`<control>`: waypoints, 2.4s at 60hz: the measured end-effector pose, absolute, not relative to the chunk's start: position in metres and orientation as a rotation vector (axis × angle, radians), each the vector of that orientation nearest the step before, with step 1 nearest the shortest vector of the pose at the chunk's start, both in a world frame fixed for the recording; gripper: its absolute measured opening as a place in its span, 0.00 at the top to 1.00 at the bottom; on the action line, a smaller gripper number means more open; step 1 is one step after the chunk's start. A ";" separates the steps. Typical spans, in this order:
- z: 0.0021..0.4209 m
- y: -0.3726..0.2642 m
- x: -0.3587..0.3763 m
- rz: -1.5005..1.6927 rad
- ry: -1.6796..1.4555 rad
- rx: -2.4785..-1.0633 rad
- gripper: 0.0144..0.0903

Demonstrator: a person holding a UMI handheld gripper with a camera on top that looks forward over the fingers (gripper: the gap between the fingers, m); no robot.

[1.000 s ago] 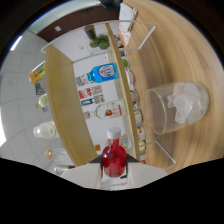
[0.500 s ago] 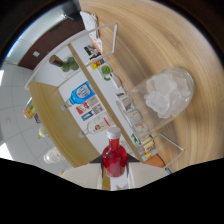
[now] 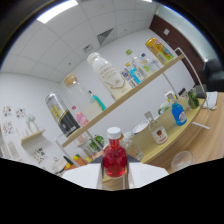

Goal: Make me a cup of Vodka Sunrise.

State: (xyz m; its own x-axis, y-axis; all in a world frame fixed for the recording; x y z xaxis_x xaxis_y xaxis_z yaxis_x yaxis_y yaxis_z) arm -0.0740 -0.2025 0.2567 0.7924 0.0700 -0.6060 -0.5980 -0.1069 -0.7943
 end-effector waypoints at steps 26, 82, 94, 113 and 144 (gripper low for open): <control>0.087 -0.193 -0.149 0.176 0.067 -1.931 0.73; 0.021 -0.227 -0.159 0.072 -0.043 -2.169 0.42; 0.072 -0.259 -0.151 0.101 -0.038 -2.112 0.08; 0.166 -0.310 -0.084 0.063 -0.046 -1.973 0.05; 0.223 -0.338 0.065 0.022 0.039 -1.954 0.06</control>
State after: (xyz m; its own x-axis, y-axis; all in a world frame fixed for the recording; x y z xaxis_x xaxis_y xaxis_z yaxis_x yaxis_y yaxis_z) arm 0.0654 -0.3383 0.2232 0.9993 -0.0171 -0.0339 -0.0378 -0.3737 -0.9268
